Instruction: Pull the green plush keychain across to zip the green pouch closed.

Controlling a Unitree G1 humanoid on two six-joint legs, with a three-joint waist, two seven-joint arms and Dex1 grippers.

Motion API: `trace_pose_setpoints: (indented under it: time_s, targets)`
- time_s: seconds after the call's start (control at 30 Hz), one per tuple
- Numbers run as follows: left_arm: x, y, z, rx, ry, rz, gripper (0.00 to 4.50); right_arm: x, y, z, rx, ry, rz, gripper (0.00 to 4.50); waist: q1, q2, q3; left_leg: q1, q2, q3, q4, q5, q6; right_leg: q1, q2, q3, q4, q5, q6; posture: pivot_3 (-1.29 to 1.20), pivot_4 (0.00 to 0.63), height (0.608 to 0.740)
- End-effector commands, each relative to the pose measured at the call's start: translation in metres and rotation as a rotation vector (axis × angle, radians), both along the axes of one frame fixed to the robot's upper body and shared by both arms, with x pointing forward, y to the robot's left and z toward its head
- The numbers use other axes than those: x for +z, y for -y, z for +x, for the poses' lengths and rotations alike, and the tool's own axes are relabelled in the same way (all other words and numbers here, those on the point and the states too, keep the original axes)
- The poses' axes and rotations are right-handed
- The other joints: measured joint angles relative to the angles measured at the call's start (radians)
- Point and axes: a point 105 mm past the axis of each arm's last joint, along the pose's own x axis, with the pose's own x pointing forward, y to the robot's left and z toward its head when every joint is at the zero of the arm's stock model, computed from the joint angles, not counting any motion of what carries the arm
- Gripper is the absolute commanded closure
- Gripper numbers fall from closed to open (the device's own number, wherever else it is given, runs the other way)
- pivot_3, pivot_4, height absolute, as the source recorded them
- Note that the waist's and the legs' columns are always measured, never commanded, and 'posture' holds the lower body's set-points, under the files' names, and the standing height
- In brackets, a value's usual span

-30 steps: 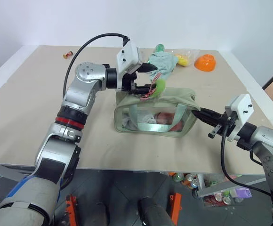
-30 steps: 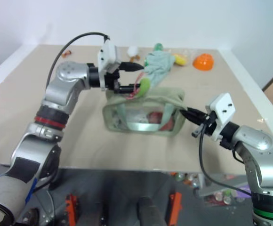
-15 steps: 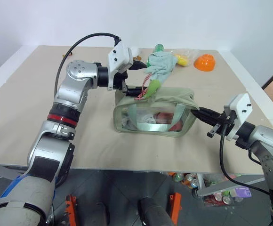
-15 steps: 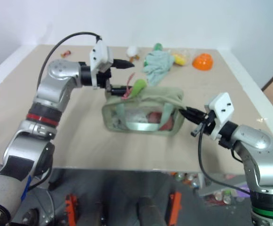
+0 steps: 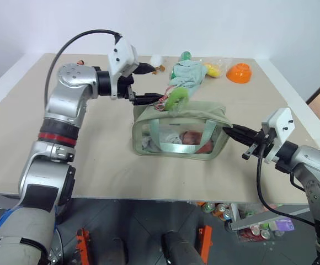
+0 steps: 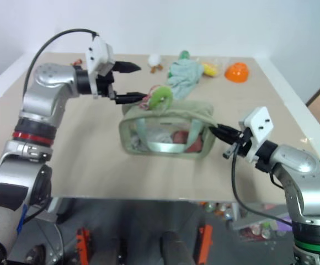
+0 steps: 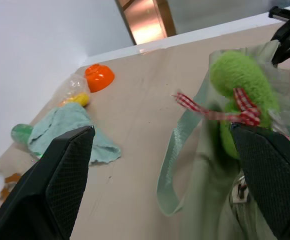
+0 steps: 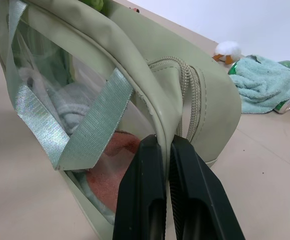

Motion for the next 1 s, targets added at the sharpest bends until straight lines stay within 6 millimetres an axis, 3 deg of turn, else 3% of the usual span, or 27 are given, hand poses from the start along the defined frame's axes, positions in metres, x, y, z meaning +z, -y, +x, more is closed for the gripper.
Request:
trace_pose_setpoints:
  time_s: [0.03,0.2,0.3,0.57,0.7,0.83,1.0]
  targets:
    - [0.011,-0.019,-0.005,0.052,0.014,-0.058,0.04,0.006,-0.003,-0.002,0.022,0.028,-0.013,4.50,0.000,0.000,0.000,0.000,0.000,0.000,0.000,0.000,0.000,0.000,0.000,0.000,0.000,0.000,0.000,0.00,0.150,0.740]
    - [0.001,-0.049,-0.010,0.145,-0.051,-0.132,0.04,0.006,-0.002,-0.002,0.024,0.025,-0.017,4.50,-0.001,0.000,0.000,0.000,0.001,-0.001,0.000,0.000,0.000,0.000,0.001,-0.001,0.001,0.000,-0.001,0.00,0.150,0.740]
    - [-0.015,-0.059,-0.027,0.135,-0.115,-0.180,0.04,0.005,-0.002,-0.002,0.030,0.019,-0.020,4.50,-0.001,0.000,0.000,0.000,0.001,-0.001,0.001,0.000,0.000,-0.001,0.001,-0.001,0.002,0.000,-0.001,0.00,0.150,0.740]
    - [-0.047,-0.039,-0.068,0.049,-0.257,-0.225,0.04,0.005,-0.004,0.000,0.047,0.014,-0.028,4.50,0.004,0.000,0.000,0.000,0.002,-0.001,0.004,0.000,0.000,0.001,0.001,-0.002,0.002,0.001,-0.002,0.00,0.150,0.740]
    - [-0.059,-0.033,-0.071,0.052,-0.288,-0.224,0.04,0.005,-0.005,0.000,0.052,0.014,-0.028,4.50,0.001,0.000,0.000,0.005,0.002,-0.001,0.006,0.000,0.000,0.006,0.001,-0.001,0.002,0.001,-0.002,0.00,0.150,0.740]
    - [-0.073,-0.029,-0.057,0.101,-0.319,-0.224,0.04,0.006,-0.006,0.000,0.054,0.017,-0.028,4.50,0.001,0.000,0.000,0.005,0.002,-0.001,0.007,0.000,0.000,0.008,0.002,-0.001,0.002,0.000,-0.004,0.00,0.150,0.740]
    - [-0.074,-0.024,-0.048,0.104,-0.282,-0.240,1.56,0.007,-0.004,-0.002,0.046,0.021,-0.029,4.50,0.000,0.000,0.000,0.005,0.002,-0.001,0.008,0.000,0.000,0.008,0.002,-0.001,0.002,0.001,-0.003,0.00,0.150,0.740]
